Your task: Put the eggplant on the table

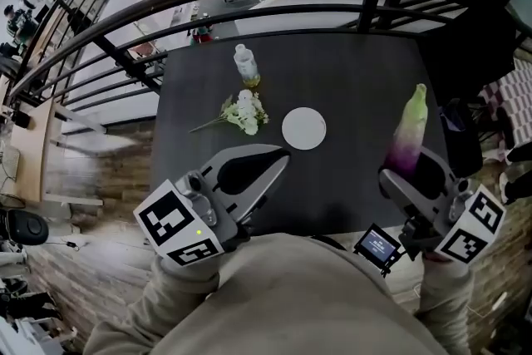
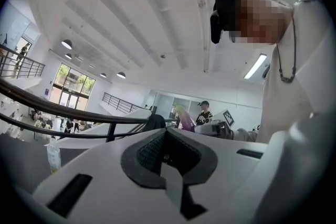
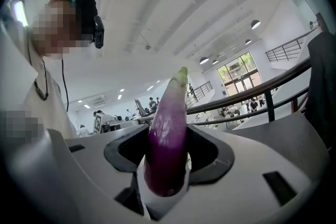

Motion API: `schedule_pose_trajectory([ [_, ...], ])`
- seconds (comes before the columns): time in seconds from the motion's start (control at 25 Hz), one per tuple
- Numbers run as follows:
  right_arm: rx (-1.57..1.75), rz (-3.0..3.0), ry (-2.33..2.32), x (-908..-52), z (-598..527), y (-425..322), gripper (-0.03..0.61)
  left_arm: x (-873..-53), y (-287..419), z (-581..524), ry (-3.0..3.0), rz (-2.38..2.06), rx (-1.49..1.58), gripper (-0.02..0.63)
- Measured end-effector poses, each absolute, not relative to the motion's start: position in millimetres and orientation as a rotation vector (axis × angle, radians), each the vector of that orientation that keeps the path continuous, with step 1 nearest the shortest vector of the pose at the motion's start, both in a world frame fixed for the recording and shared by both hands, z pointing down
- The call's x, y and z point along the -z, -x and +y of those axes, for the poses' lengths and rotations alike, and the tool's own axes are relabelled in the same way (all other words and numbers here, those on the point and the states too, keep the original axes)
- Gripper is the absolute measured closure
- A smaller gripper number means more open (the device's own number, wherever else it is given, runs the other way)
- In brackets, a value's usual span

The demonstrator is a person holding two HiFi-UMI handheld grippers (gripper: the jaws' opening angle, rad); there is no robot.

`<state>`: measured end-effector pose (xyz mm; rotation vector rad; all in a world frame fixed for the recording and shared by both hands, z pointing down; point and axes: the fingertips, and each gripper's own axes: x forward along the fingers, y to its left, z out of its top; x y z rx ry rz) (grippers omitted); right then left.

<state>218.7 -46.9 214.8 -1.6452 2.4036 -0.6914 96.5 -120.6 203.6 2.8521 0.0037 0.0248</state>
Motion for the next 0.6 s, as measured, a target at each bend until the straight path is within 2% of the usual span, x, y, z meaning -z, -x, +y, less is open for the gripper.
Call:
schedule_pose_trajectory([
  [0.6,0.777,2.476,1.701,-228.1,-154.3,-168.6,0.347,-240.1,-58.2,-192.0,-2.774,0.114,-0.063,0.609],
])
